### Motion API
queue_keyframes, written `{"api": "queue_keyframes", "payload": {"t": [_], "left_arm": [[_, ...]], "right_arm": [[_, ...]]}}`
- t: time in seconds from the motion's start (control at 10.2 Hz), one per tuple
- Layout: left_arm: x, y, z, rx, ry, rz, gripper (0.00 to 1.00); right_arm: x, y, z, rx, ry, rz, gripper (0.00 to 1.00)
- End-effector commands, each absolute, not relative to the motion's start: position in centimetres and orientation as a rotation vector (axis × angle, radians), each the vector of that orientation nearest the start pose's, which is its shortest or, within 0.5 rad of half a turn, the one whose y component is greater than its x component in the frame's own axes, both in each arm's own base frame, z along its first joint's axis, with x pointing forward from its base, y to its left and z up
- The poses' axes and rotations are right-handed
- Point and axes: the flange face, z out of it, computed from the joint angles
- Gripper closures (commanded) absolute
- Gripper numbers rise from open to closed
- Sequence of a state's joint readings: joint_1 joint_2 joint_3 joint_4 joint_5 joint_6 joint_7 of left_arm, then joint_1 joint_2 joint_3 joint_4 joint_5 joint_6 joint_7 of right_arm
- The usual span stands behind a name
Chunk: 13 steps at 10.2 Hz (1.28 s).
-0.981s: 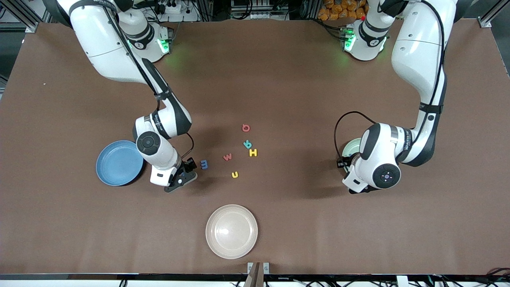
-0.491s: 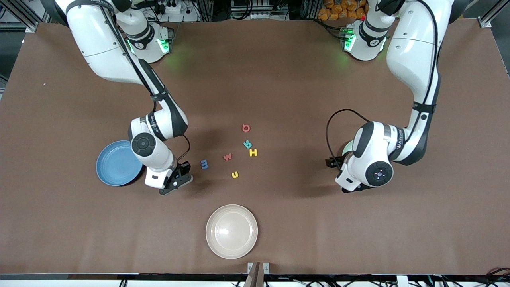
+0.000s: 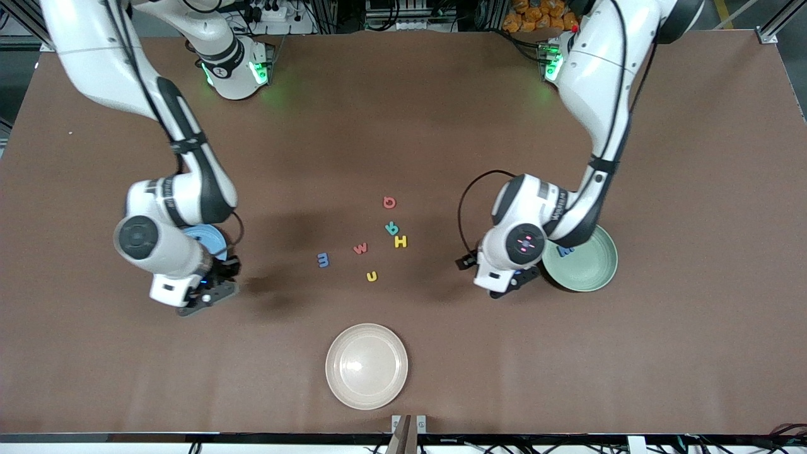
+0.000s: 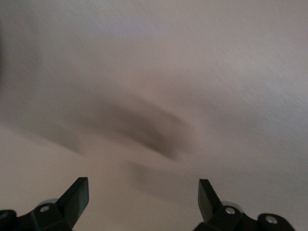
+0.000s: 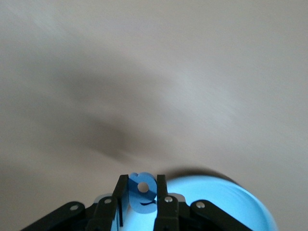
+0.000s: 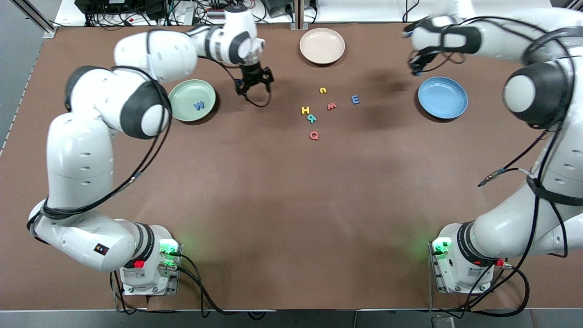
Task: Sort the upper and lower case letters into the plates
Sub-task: 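Drop the W in the green plate while the right drops a in blue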
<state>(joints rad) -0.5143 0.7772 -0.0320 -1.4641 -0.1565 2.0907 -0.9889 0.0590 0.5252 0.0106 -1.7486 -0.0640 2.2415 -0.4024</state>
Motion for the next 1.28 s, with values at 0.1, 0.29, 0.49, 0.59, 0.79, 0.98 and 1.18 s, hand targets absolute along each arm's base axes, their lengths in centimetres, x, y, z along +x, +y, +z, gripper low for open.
{"api": "queue_keyframes", "payload": {"t": [0.1, 0.29, 0.49, 0.59, 0.79, 0.98, 1.18], "left_arm": [[56.9, -43.8, 21.1, -2.973, -1.087, 0.287, 0.0], [54.7, -48.7, 20.8, -2.922, -1.326, 0.265, 0.0], [54.4, -51.4, 19.9, -2.892, -1.553, 0.294, 0.0], [53.3, -52.6, 18.8, -2.904, -1.548, 0.301, 0.0], [53.2, -53.4, 17.4, -2.807, -1.702, 0.319, 0.0], [53.0, -54.1, 16.7, -2.76, -1.77, 0.33, 0.0], [51.8, -55.5, 16.1, -2.781, -1.729, 0.322, 0.0]], "right_arm": [[64.9, -0.3, 26.5, -3.034, -0.879, 0.146, 0.97], [64.9, -1.4, 25.7, -3.038, -0.849, 0.157, 0.0], [65.0, -0.9, 25.7, -3.038, -0.851, 0.154, 0.0], [65.0, -0.8, 25.7, -3.039, -0.85, 0.147, 0.0], [65.0, -0.3, 25.2, -3.034, -0.853, 0.152, 0.0], [65.5, -0.3, 25.2, -3.034, -0.861, 0.148, 0.0], [65.6, -0.3, 25.3, -3.034, -0.857, 0.145, 0.0]]}}
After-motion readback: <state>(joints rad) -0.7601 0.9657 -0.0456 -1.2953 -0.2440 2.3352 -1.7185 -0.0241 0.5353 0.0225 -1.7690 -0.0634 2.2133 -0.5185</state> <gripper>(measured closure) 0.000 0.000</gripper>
